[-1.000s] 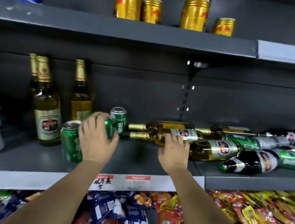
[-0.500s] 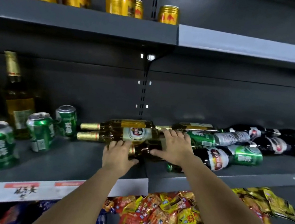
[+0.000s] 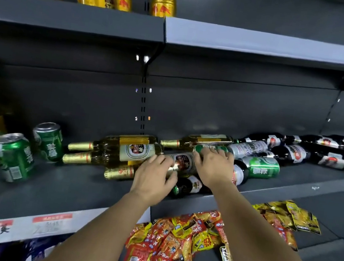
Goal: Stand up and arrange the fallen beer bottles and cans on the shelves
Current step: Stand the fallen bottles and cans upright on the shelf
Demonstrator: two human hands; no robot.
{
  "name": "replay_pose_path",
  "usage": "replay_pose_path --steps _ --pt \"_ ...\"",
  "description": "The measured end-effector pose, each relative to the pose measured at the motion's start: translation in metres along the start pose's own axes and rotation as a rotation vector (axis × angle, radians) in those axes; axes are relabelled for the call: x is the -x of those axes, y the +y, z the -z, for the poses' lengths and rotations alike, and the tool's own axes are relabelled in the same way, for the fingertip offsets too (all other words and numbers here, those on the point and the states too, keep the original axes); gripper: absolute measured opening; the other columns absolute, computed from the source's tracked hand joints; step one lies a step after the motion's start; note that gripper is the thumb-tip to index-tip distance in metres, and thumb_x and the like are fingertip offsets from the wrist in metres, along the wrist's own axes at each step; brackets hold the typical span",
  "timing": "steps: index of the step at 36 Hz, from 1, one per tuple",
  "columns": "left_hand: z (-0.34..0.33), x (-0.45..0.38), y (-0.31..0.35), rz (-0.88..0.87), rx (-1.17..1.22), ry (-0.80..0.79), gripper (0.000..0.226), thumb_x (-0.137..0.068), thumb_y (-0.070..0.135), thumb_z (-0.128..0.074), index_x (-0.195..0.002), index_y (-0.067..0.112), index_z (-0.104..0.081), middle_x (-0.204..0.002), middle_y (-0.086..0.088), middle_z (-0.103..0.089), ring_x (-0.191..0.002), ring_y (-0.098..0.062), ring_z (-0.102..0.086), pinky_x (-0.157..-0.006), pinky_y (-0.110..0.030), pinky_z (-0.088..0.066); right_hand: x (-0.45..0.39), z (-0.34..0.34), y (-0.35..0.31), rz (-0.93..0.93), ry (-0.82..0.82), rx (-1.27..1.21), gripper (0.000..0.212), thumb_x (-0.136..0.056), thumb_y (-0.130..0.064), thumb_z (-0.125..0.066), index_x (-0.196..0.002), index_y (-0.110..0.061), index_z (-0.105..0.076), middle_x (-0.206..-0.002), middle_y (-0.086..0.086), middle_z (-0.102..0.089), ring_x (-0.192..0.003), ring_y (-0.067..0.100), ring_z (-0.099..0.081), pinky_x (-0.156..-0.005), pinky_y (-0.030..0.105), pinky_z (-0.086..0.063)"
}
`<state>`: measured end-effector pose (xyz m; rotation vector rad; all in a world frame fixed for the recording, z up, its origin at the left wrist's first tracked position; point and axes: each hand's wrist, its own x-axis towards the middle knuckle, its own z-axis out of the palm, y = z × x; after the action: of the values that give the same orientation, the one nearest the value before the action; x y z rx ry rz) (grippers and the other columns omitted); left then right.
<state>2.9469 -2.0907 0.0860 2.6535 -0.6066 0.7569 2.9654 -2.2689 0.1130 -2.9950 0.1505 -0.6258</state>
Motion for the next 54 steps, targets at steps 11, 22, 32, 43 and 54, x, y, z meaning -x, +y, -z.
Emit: replay_pose_path --steps 11,22,32,43,54 --pt "-0.023 0.008 0.035 0.148 0.121 -0.251 0.047 -0.091 0.049 -0.059 -0.131 0.03 -0.043 -0.117 -0.002 -0.063 -0.102 -0.023 -0.061 -0.075 -0.035 -0.051 0.015 0.005 0.037 0.083 -0.22 -0.171 0.074 -0.088 -0.074 -0.033 -0.144 -0.027 -0.038 -0.149 0.004 -0.039 -0.142 0.024 -0.025 -0.119 0.049 -0.003" --pt "0.012 -0.024 0.061 0.201 0.193 -0.13 0.034 -0.077 0.048 -0.074 -0.091 0.031 -0.048 -0.088 0.008 -0.063 -0.078 -0.018 -0.058 -0.059 -0.03 -0.041 0.026 0.014 0.082 0.304 -0.053 -0.028 0.085 -0.078 -0.048 -0.073 -0.143 -0.02 -0.026 -0.142 -0.001 -0.041 -0.135 0.022 -0.036 -0.113 0.04 -0.029" --pt "0.007 -0.013 0.061 0.444 0.544 0.086 0.062 -0.082 0.031 -0.072 -0.135 0.028 -0.04 -0.098 0.017 -0.059 -0.093 -0.011 -0.063 -0.085 -0.044 -0.054 0.03 0.021 0.056 0.026 0.203 -0.415 0.068 -0.075 -0.063 -0.067 -0.113 -0.012 -0.042 -0.109 0.006 -0.059 -0.102 0.029 -0.058 -0.068 0.032 -0.036" --pt "0.047 0.037 -0.006 0.527 0.552 0.062 0.102 -0.064 0.061 -0.08 -0.146 0.036 -0.026 -0.133 0.012 -0.053 -0.124 -0.014 -0.052 -0.098 -0.036 -0.047 0.037 0.032 -0.071 0.127 0.216 -0.632 0.064 -0.07 -0.072 -0.063 -0.097 -0.017 -0.042 -0.089 0.0 -0.061 -0.086 0.024 -0.061 -0.064 0.033 -0.044" --pt "0.109 0.082 -0.124 0.708 0.419 0.239 0.061 -0.074 0.027 -0.077 -0.125 0.02 -0.045 -0.107 0.005 -0.061 -0.101 -0.021 -0.062 -0.074 -0.03 -0.046 0.054 0.026 -0.247 0.26 0.001 -0.834 0.063 -0.068 -0.067 -0.072 -0.1 -0.022 -0.042 -0.101 -0.002 -0.064 -0.095 0.022 -0.064 -0.067 0.029 -0.042"
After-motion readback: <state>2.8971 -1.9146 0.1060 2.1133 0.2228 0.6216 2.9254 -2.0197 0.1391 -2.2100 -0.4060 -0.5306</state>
